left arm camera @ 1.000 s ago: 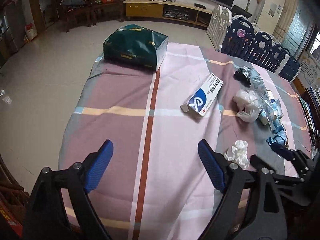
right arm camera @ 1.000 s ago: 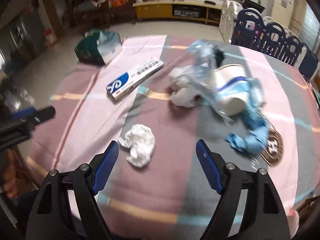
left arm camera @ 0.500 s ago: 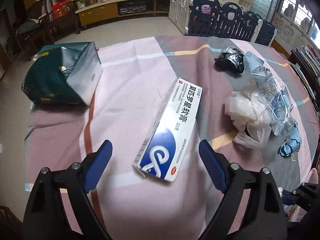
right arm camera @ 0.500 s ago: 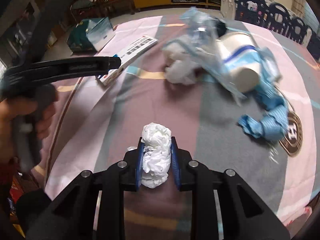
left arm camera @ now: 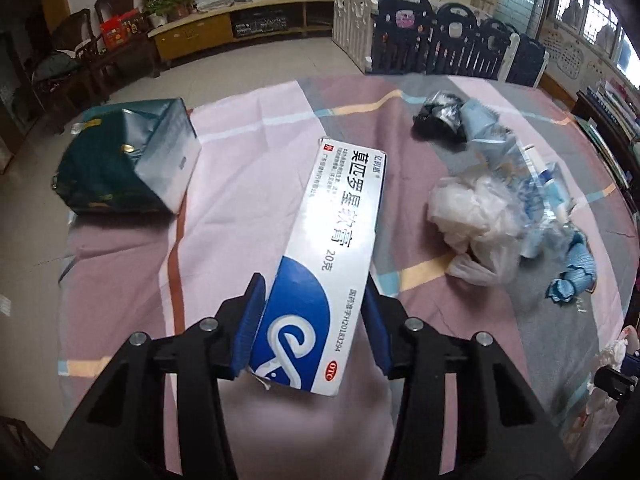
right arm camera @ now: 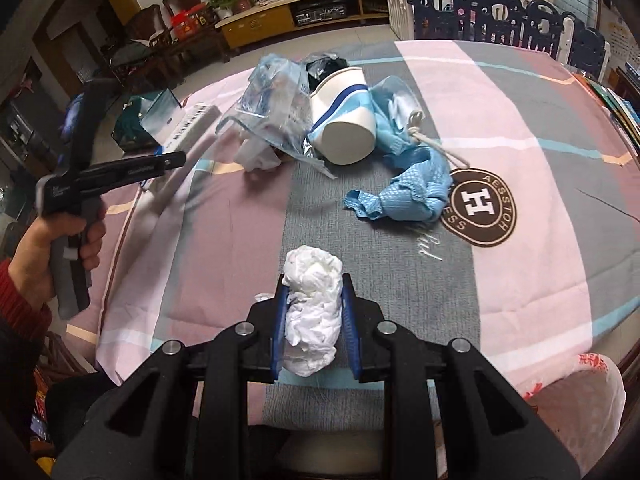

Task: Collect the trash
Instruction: 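Grasp the white tissue with the right gripper while the left grasps the white-blue medicine box, then carry the tissue and medicine box over the wastebasket with both grippers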

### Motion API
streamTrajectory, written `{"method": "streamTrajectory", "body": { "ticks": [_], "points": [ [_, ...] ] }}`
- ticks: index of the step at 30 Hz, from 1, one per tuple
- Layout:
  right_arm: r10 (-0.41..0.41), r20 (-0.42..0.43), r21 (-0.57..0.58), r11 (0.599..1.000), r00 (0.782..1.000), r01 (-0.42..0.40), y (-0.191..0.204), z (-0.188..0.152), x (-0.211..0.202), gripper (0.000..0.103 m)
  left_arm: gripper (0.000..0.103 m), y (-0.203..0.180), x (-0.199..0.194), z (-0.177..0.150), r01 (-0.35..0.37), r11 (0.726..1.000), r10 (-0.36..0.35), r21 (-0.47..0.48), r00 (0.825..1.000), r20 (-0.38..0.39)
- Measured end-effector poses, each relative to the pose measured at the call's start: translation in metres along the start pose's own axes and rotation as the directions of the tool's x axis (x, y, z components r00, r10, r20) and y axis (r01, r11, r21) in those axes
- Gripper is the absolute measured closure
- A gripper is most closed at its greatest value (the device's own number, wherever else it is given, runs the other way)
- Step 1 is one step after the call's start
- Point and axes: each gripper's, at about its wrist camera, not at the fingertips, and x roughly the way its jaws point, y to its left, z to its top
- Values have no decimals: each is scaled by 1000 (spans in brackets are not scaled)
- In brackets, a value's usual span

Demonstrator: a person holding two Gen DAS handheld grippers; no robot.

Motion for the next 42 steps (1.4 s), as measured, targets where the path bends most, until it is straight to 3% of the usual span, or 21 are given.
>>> {"method": "streamTrajectory", "body": {
  "ticks": [7, 11, 18, 25, 32, 42],
  "points": [
    [1, 75, -2, 1000, 997, -1, -2, -9, -46, 78, 55, -46, -110, -50, 8, 1000, -4, -29, 990, 140],
    [-45, 133, -25, 998, 990, 49, 1, -18, -77, 78, 55, -78, -159, -85, -38, 997, 52, -65, 972, 229],
    [-108, 196, -48, 992, 975, 119, -10, -49, -130, 78, 55, -106, -228, -141, 2, 988, 42, -152, 958, 284],
    [-154, 216, 18, 988, 964, 154, -34, -78, -168, 78, 55, -119, -269, -163, -1, 993, 40, -122, 948, 316],
    [-154, 277, -1, 987, 948, 161, -24, -92, -200, 78, 55, -130, -303, -177, -5, 994, 44, -110, 935, 351],
    [-156, 323, -2, 986, 934, 166, -28, -102, -226, 78, 55, -145, -324, -182, 1, 996, 32, -85, 926, 377]
  ]
}}
